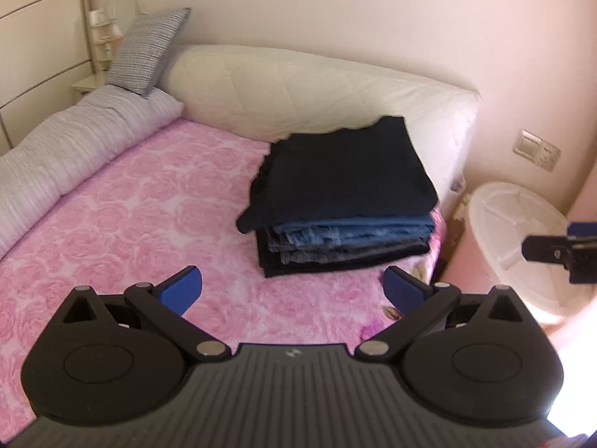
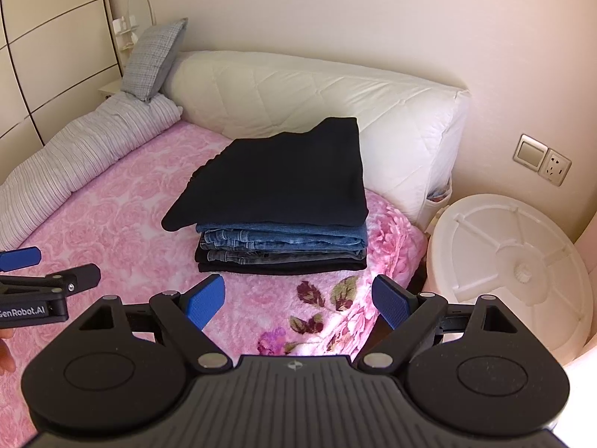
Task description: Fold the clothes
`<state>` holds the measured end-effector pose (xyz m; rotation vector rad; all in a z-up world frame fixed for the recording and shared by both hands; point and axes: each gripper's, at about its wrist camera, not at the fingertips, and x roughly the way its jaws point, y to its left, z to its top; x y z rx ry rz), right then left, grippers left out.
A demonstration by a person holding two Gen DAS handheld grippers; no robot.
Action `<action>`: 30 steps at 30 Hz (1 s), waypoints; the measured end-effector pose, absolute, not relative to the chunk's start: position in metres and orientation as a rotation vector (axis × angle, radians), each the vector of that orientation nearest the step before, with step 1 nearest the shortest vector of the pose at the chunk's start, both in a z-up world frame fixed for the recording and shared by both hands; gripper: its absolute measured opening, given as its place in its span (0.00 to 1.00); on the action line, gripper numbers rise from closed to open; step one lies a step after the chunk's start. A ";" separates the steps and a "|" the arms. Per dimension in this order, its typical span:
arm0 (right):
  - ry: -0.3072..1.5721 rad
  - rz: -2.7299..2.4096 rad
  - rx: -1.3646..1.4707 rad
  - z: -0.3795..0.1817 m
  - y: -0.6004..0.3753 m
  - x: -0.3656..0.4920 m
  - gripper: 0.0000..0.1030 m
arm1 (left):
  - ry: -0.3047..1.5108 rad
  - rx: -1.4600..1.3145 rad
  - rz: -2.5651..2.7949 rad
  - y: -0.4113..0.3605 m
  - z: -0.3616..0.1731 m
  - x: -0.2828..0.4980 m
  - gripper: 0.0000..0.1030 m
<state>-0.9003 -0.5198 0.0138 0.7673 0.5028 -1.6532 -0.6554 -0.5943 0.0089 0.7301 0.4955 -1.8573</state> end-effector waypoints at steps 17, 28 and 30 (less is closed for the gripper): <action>0.477 -1.651 0.773 0.019 -0.511 -0.893 0.86 | 0.550 0.779 -1.868 -0.593 0.015 -0.668 0.99; 0.492 -1.651 0.773 0.019 -0.510 -0.886 0.86 | 0.516 0.796 -1.845 -0.589 0.015 -0.666 0.99; 0.495 -1.653 0.774 0.019 -0.509 -0.884 0.86 | 0.513 0.802 -1.838 -0.589 0.014 -0.664 0.99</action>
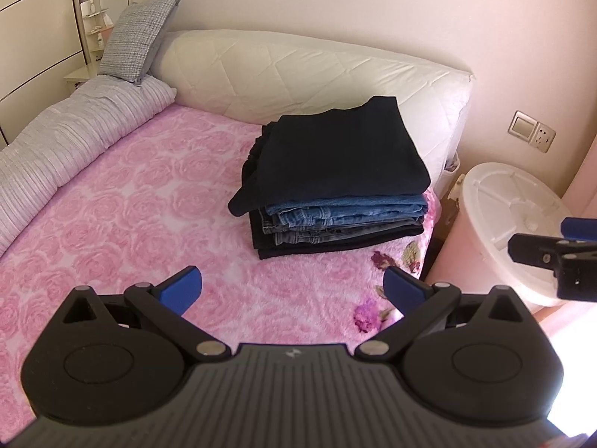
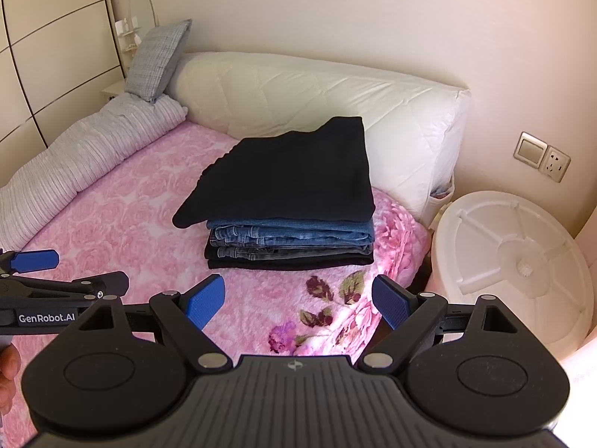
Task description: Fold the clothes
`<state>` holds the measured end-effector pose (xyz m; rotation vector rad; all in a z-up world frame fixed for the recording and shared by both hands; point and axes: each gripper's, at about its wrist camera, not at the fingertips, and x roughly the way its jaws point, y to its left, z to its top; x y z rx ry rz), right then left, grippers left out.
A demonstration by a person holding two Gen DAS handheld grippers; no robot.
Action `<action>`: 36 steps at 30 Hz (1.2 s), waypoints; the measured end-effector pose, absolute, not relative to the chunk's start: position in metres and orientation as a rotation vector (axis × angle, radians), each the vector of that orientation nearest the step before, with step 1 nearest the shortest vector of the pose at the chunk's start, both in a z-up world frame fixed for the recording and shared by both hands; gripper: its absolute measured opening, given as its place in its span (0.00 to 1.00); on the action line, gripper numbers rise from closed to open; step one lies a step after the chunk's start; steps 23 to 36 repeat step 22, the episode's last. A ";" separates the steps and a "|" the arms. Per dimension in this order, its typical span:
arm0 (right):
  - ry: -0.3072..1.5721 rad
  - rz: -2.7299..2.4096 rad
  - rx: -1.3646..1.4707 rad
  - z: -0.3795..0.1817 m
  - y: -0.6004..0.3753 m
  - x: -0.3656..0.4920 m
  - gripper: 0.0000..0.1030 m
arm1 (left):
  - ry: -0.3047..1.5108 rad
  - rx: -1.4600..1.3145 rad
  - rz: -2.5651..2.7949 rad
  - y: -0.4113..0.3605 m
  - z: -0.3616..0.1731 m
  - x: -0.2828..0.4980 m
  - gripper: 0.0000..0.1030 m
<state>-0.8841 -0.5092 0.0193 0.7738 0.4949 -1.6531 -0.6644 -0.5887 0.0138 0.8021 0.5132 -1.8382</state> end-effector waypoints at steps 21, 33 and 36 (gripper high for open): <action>0.526 -1.679 0.754 0.027 -0.508 -0.873 0.86 | 0.467 0.799 -1.868 -0.584 0.016 -0.661 0.99; 0.525 -1.676 0.753 0.027 -0.509 -0.873 0.86 | 0.467 0.797 -1.868 -0.585 0.017 -0.661 0.99; 0.525 -1.676 0.753 0.027 -0.509 -0.873 0.86 | 0.467 0.797 -1.868 -0.585 0.017 -0.661 0.99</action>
